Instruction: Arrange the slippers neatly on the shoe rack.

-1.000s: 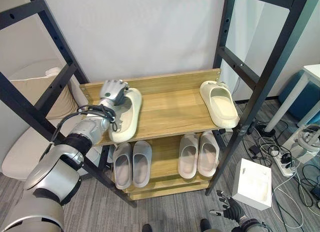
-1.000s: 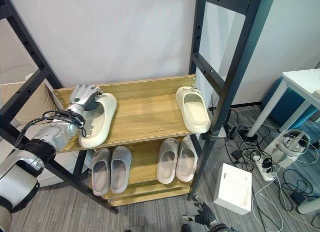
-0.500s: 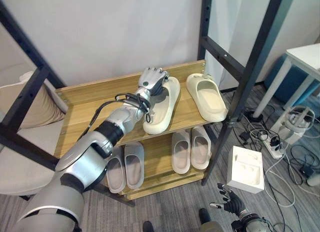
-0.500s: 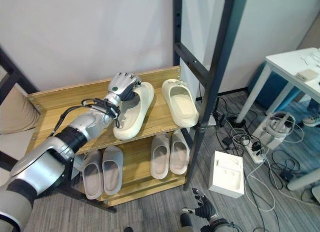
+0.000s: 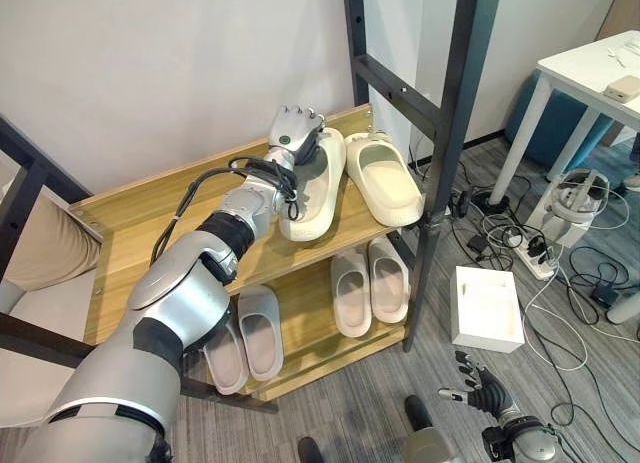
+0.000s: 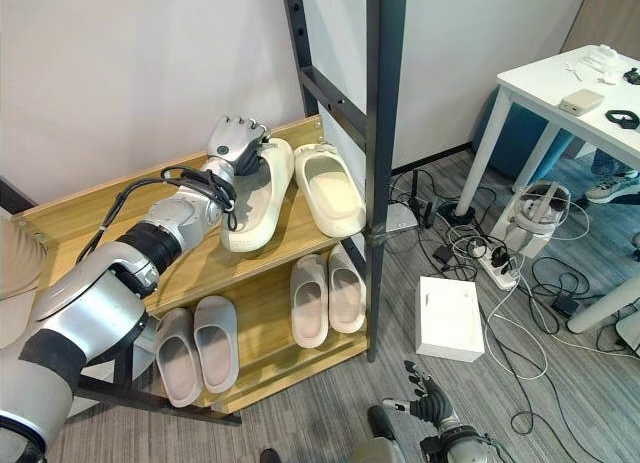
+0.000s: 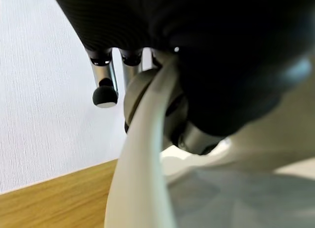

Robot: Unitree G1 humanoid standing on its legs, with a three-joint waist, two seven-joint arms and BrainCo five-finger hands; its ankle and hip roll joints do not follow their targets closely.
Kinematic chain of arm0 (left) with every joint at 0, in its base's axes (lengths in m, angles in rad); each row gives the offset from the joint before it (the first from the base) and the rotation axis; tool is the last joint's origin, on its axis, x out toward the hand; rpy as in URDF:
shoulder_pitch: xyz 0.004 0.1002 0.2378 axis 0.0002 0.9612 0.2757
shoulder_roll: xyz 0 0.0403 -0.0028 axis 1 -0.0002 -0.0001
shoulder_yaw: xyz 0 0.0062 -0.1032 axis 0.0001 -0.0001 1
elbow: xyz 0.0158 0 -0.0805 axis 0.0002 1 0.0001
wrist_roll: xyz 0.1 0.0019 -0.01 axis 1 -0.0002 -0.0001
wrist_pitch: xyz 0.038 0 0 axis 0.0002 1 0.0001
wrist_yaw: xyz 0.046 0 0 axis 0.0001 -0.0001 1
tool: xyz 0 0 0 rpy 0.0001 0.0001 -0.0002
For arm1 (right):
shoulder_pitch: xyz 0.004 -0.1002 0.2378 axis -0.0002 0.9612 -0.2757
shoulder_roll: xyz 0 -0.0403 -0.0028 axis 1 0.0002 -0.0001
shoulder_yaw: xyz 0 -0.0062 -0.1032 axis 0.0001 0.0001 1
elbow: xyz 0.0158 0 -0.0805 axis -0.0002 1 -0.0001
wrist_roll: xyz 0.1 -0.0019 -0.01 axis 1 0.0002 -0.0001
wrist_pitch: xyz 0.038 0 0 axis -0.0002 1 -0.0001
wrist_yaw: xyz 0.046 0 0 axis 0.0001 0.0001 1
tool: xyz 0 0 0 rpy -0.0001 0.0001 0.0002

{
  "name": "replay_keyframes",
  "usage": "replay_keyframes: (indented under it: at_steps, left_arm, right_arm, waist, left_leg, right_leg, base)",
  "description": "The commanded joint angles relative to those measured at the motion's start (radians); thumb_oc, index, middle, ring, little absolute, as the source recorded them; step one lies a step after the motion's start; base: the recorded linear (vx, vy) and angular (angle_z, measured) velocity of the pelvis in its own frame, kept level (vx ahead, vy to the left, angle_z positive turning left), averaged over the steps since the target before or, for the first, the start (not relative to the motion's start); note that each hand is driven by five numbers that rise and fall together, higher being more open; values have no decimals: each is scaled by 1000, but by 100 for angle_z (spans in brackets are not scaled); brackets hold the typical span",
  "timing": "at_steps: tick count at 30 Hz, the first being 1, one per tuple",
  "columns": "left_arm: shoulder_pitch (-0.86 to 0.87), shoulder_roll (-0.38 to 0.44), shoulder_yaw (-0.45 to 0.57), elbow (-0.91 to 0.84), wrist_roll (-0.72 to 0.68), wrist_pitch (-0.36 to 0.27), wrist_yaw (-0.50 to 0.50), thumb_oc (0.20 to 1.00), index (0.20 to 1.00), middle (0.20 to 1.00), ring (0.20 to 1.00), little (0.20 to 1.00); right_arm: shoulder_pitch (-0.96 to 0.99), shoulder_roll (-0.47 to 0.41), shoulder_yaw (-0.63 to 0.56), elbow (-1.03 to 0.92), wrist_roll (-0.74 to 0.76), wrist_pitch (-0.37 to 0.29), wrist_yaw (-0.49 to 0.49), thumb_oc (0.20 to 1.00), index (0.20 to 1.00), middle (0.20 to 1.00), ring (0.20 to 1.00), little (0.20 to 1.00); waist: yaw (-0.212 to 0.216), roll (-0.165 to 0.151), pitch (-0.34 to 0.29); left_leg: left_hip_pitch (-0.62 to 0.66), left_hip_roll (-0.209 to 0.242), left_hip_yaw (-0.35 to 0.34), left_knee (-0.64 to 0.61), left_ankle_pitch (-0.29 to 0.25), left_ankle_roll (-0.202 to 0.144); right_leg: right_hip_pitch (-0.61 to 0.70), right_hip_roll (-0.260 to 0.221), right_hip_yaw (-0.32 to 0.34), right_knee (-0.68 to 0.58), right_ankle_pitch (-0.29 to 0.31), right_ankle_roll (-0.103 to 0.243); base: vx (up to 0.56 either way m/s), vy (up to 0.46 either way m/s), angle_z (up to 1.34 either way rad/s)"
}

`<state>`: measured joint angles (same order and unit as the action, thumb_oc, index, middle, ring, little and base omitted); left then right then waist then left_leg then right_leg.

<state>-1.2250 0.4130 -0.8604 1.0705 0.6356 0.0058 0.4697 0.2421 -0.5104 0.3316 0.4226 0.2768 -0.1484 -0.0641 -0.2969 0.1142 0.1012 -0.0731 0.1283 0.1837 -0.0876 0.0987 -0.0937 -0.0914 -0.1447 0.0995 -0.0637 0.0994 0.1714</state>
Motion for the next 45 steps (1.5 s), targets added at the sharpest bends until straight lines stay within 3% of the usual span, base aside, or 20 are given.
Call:
replay_keyframes:
  at_steps: [1, 12, 27, 28, 37, 45]
  left_arm:
    - [-105, 31, 61, 80, -24, 25, 6, 200, 200, 200, 200, 200]
    - [8, 27, 92, 69, 16, 25, -8, 200, 200, 200, 200, 200]
    - [32, -5, 93, 59, 31, 26, 2, 200, 200, 200, 200, 200]
    - [30, -8, 91, 58, 33, 27, 5, 1000, 1000, 1000, 1000, 1000]
    - [-16, -18, 89, 0, 2, 18, 5, 1000, 1000, 1000, 1000, 1000]
    - [-43, -4, 78, -95, 18, 20, -69, 1000, 1000, 1000, 1000, 1000]
  right_arm:
    - [9, 1, -25, -66, 17, -45, -6, 1000, 1000, 1000, 1000, 1000]
    - [29, 16, -13, -60, -8, -47, -5, 1000, 1000, 1000, 1000, 1000]
    - [39, 23, -10, -42, -15, -48, -18, 1000, 1000, 1000, 1000, 1000]
    - [38, 22, -10, -39, -11, -48, -18, 1000, 1000, 1000, 1000, 1000]
    - [29, 26, -13, -30, 7, -42, -24, 1000, 1000, 1000, 1000, 1000]
    - [-2, 52, -17, 0, 25, -24, -25, 1000, 1000, 1000, 1000, 1000]
  waist:
    - [-38, -49, 33]
    - [2, -70, 36]
    - [9, -84, 42]
    - [8, -84, 42]
    - [15, -80, 33]
    - [47, -74, 33]
  left_leg:
    - [145, 48, 24, 0, -71, -58]
    - [139, 50, 0, 0, -72, -55]
    - [137, 41, -2, 0, -77, -50]
    - [138, 42, -1, 0, -76, -49]
    - [139, 42, -7, 0, -76, -49]
    - [131, 38, -27, 0, -73, -45]
  right_leg:
    - [33, -3, -53, 8, -41, 30]
    - [54, -1, -81, -1, -43, 24]
    - [54, -6, -78, -4, -38, 26]
    - [54, -7, -77, -3, -39, 26]
    - [62, -9, -85, -4, -42, 24]
    - [78, -13, -107, -6, -48, 22]
  base:
    - [0, 0, 0]
    - [-2, -1, 1]
    - [-2, 0, 0]
    - [0, 0, 0]
    - [0, 0, 0]
    - [-7, -8, 7]
